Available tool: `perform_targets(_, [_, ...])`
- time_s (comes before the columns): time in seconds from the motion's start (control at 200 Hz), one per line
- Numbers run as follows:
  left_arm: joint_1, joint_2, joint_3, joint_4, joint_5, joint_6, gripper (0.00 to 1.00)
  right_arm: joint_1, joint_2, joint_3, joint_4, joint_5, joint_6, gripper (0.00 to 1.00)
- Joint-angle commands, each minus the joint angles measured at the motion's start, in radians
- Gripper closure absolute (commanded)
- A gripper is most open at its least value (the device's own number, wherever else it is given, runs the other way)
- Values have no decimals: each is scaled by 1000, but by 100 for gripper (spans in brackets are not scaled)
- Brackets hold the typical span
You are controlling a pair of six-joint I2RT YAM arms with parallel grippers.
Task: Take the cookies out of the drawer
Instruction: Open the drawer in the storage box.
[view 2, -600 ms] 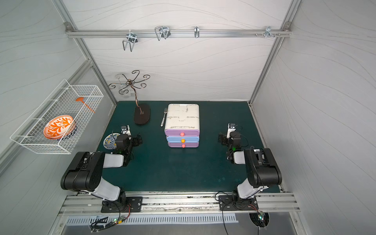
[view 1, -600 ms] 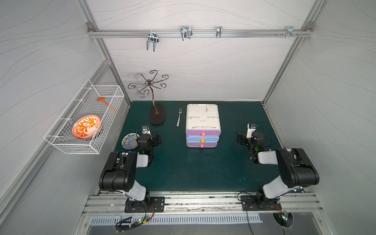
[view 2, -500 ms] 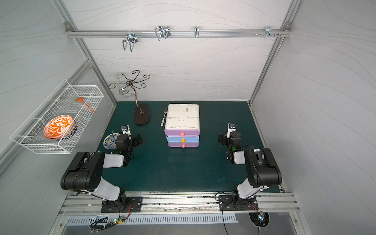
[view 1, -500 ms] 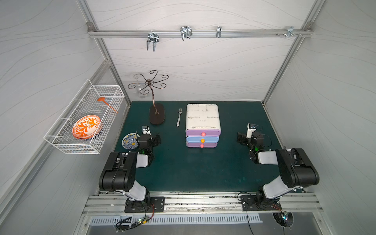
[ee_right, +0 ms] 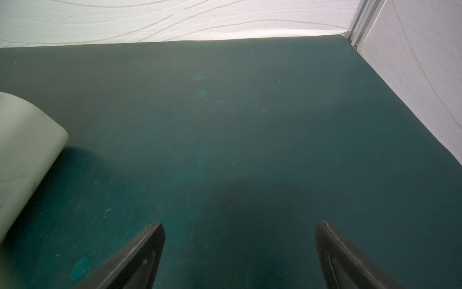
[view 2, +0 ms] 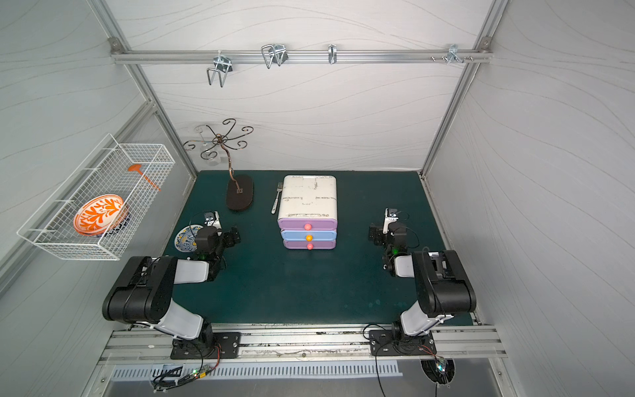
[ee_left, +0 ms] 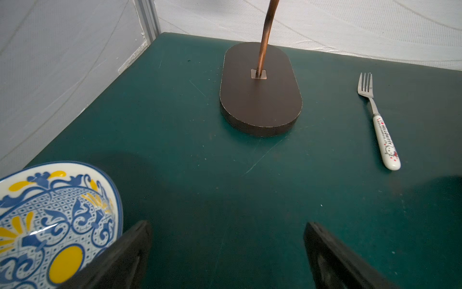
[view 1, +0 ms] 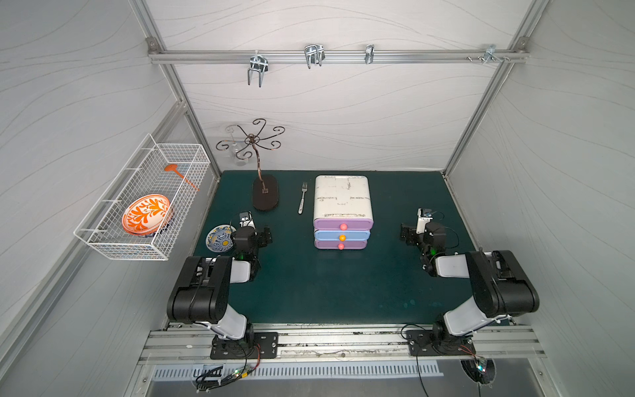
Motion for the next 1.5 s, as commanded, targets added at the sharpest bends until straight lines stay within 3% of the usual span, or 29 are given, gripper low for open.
perform_targets(0.0, [2, -23, 30, 42, 1, 12, 0, 1, -27, 23, -5, 5, -11, 1])
perform_targets(0.045, [1, -90, 91, -140, 9, 14, 0, 10, -109, 117, -273, 11, -11, 1])
perform_targets(0.105, [1, -176, 222, -425, -20, -19, 0, 3, -167, 310, -669, 4, 92, 1])
perform_targets(0.17, [2, -240, 345, -610, -31, -95, 0, 8, -189, 463, -932, -55, 150, 1])
perform_targets(0.255, [-2, -299, 505, -839, 37, -249, 0, 43, -257, 557, -1082, -153, 174, 1])
perform_targets(0.37, [-63, -381, 608, -1036, 135, -502, 0, 61, -359, 607, -1078, -385, 275, 6])
perform_targets(0.44, [-94, -432, 585, -1012, 293, -689, 5, 66, -328, 719, -1116, -552, 331, 16])
perform_targets(0.525, [-199, -483, 571, -1023, 361, -847, 5, 115, -229, 908, -1207, -724, 350, 37])
perform_targets(0.595, [-316, -531, 580, -1068, 335, -913, 5, 184, -155, 1058, -1279, -806, 343, 56])
perform_targets(0.685, [-419, -609, 535, -1061, 304, -1037, 5, 274, -85, 1178, -1296, -862, 358, 69])
perform_targets(0.805, [-522, -724, 424, -992, 238, -1191, 5, 362, 6, 1270, -1339, -898, 375, 67])
perform_targets(0.93, [-646, -768, 376, -979, 163, -1240, 5, 401, 22, 1256, -1325, -848, 403, 68])
perform_targets(1.16, [-890, -648, 280, -703, 36, -1306, 6, 399, 143, 1324, -1389, -853, 403, 78])
perform_targets(1.275, [-934, -555, 280, -590, 14, -1307, 11, 393, 190, 1349, -1431, -836, 386, 84])
perform_targets(1.495, [-957, -397, 323, -471, -50, -1252, 18, 374, 222, 1333, -1467, -816, 363, 85])
